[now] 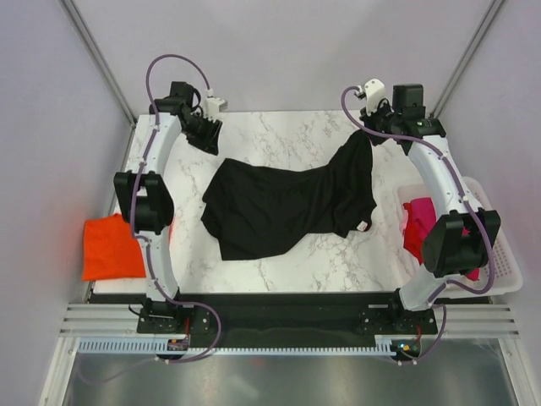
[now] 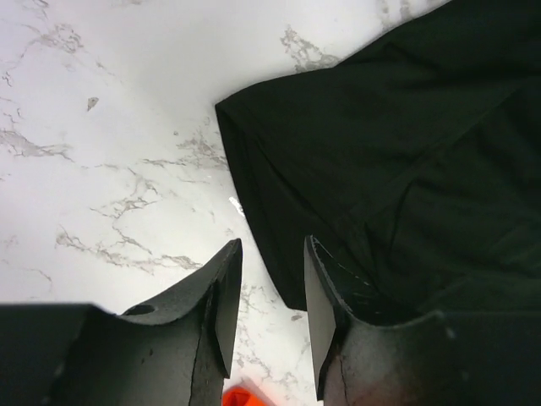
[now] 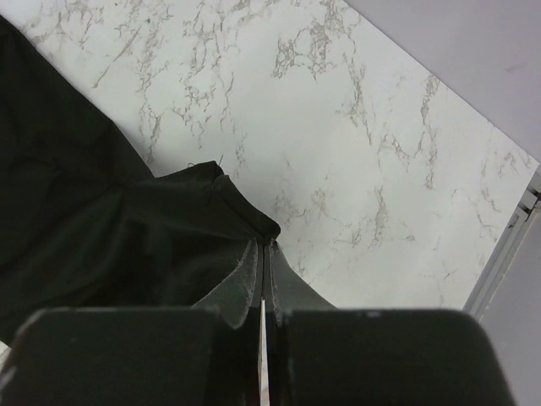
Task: Fold and stack the t-shirts
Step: Flatten the tshirt out
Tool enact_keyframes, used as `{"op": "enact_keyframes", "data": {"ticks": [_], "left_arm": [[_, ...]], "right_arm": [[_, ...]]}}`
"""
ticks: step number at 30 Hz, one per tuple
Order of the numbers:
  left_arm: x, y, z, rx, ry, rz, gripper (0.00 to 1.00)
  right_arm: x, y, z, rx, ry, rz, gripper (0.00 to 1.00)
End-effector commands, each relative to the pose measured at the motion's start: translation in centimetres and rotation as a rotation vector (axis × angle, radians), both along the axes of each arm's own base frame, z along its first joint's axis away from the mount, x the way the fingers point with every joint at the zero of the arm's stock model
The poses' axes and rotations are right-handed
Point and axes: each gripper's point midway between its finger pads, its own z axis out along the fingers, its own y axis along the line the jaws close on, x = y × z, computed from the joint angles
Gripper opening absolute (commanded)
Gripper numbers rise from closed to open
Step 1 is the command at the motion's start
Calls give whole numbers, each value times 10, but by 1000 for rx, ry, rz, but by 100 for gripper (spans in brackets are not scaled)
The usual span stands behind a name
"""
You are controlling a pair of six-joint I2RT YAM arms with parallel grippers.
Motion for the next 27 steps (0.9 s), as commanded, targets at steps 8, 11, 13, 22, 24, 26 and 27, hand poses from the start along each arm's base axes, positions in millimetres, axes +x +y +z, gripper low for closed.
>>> {"op": "enact_keyframes", "data": {"ticks": [8,11,13,22,24,26,27], "left_arm": [[-107,-24,-56,-110,318,-30,51],[-95,-27,-67,-109,333,-11,52],[-84,-26,-68,-102,325,4,53],[-72,-27,-96,-96,380,22,52],[-69,-29,-98,-98,380,23,52],[-68,-32,-104,-105,393,22,50],[-66,-34,-106,-105,395,17,49]], "right_arm": [[-5,13,23,3,-80,27,0],[-4,12,22,-1,-78,26,0],[-5,13,20,-3,-72,28,0],[-7,11,13,-20,-59,30,0],[-7,10,10,-20,-51,28,0],[-8,11,9,-21,-48,30,0],[-7,10,7,-22,-45,28,0]]}}
